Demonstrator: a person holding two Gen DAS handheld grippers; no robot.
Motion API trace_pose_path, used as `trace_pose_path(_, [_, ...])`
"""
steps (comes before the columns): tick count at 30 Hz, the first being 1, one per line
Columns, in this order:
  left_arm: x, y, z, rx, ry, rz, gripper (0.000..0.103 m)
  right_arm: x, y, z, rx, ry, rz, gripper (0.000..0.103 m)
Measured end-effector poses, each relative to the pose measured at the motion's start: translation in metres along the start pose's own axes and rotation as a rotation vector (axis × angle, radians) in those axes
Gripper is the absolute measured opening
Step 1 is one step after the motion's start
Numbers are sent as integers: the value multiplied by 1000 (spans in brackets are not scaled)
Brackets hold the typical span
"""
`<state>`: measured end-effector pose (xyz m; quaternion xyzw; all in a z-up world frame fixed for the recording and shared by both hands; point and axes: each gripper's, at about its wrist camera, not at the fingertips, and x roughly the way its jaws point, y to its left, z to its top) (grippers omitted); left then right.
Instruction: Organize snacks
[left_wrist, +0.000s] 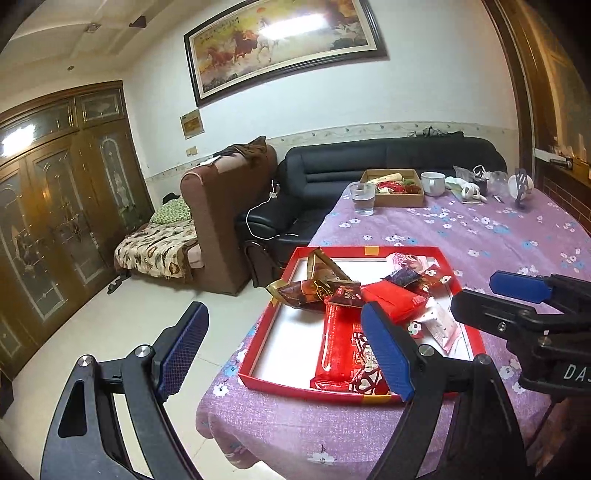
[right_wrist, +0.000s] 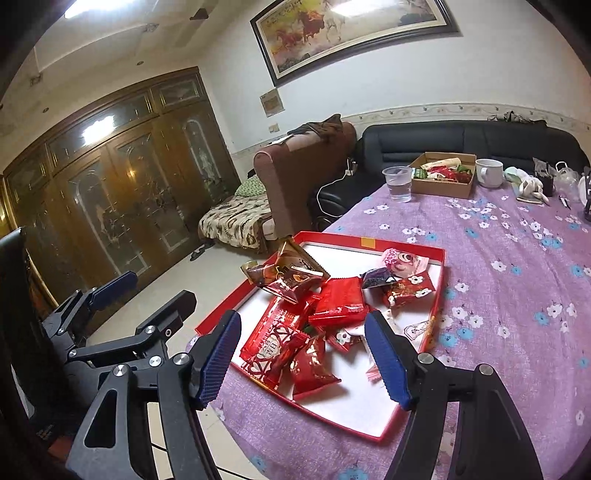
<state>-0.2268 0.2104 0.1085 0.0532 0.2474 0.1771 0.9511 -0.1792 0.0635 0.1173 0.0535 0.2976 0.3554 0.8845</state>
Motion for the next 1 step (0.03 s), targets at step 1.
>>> trace_pose_path(1, [1, 0, 0, 1, 4, -5, 86, 1, 0, 0, 4, 1, 1, 71])
